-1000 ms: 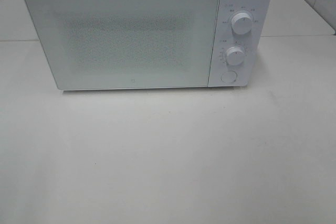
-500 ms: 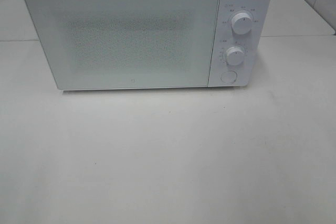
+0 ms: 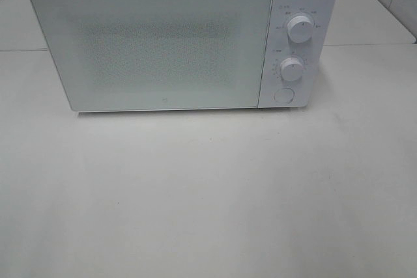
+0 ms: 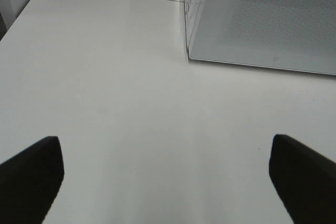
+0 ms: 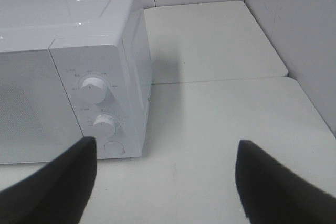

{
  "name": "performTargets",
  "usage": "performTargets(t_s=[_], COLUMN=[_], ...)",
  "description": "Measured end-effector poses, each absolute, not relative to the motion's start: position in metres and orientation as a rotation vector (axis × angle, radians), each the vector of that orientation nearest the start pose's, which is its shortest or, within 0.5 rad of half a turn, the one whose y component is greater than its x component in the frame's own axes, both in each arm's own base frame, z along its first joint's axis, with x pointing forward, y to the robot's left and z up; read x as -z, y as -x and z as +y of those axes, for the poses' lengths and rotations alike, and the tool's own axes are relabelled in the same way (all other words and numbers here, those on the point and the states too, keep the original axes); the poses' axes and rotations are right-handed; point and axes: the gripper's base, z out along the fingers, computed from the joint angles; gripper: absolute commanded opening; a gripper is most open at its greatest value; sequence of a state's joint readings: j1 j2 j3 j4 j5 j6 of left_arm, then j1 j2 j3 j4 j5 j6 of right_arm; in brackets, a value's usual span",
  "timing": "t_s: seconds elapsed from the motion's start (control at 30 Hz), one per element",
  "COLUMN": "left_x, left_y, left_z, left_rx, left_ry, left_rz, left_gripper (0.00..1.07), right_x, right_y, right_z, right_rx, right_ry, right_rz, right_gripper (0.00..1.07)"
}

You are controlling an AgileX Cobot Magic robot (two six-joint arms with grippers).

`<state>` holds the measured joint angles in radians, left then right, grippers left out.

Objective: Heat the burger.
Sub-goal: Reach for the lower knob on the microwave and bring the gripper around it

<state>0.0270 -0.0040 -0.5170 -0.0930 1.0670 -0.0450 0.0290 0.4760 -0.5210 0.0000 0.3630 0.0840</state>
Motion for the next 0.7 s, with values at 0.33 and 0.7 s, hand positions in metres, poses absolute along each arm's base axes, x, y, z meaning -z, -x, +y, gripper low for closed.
performTargets(t_s=[0.33,0.7], left_x=[-0.282,-0.282], left_y=[0.008,0.008], left_z=[-0.008,-0.008], left_rx=[0.122,0.122], left_ry=[0.067,0.067], left_rz=[2.027,2.027], left_gripper=[1.01,1.01], right_x=[-0.309,-0.296], right_y=[-0.144,-0.189], right_z=[0.004,0.006], right_rx=[-0.079,-0.069], right_ry=[-0.051,-0.034], right_rz=[1.85,1.802], right_gripper=[0.72,0.72])
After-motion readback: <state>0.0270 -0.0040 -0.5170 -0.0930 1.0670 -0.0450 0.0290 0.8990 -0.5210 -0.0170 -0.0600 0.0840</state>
